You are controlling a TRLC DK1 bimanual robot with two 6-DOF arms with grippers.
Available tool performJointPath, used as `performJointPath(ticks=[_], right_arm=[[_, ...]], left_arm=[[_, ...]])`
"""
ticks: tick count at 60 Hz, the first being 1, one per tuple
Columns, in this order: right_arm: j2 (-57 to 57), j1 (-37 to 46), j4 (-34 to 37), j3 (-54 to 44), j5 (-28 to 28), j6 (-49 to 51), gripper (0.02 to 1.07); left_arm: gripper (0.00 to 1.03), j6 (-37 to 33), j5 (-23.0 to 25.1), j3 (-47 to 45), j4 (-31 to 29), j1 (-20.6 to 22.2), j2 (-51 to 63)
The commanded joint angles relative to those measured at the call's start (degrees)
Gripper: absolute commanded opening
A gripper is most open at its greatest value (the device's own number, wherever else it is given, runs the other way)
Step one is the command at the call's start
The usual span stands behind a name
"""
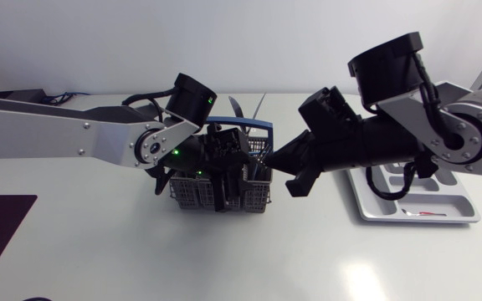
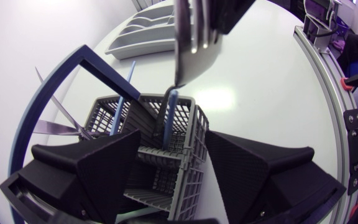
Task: Unload the cutlery basket into the drawer organizer.
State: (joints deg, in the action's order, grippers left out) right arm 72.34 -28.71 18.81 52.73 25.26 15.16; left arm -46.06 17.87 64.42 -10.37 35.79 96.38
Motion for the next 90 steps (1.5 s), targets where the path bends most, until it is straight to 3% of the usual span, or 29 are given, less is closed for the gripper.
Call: performJointPath(ticks=[1, 46, 62, 67, 79, 90], right_arm=[[-2.29, 0.85, 2.02, 2.55, 1.11, -0.74, 0.08], [-8.53, 11.31, 20.3, 13.98, 15.09, -2.41, 0.08], [-9.58, 15.44, 26.46, 13.89, 24.84, 3.21, 0.08], [-10.02, 15.96, 28.39, 13.28, 27.22, 5.5, 0.08], [-11.52, 16.05, 29.88, 10.99, 31.08, 6.99, 0.08], [-12.04, 15.88, 30.76, 10.55, 33.63, 6.9, 0.08]], left_arm=[[0.73, 0.62, -0.03, -0.79, 0.53, 0.16, -0.84], [0.8, 7.3, -0.29, 8.97, -0.18, 2.71, -4.36], [0.75, 6.51, 11.75, 14.85, -11.95, 1.12, -3.74], [0.74, 4.93, 17.73, 16.52, -17.67, 0.24, -3.83], [0.69, 0.01, 21.51, 16.26, -25.84, 0.33, -4.09], [0.65, -0.25, 23.35, 15.29, -26.46, -0.11, -4.27]])
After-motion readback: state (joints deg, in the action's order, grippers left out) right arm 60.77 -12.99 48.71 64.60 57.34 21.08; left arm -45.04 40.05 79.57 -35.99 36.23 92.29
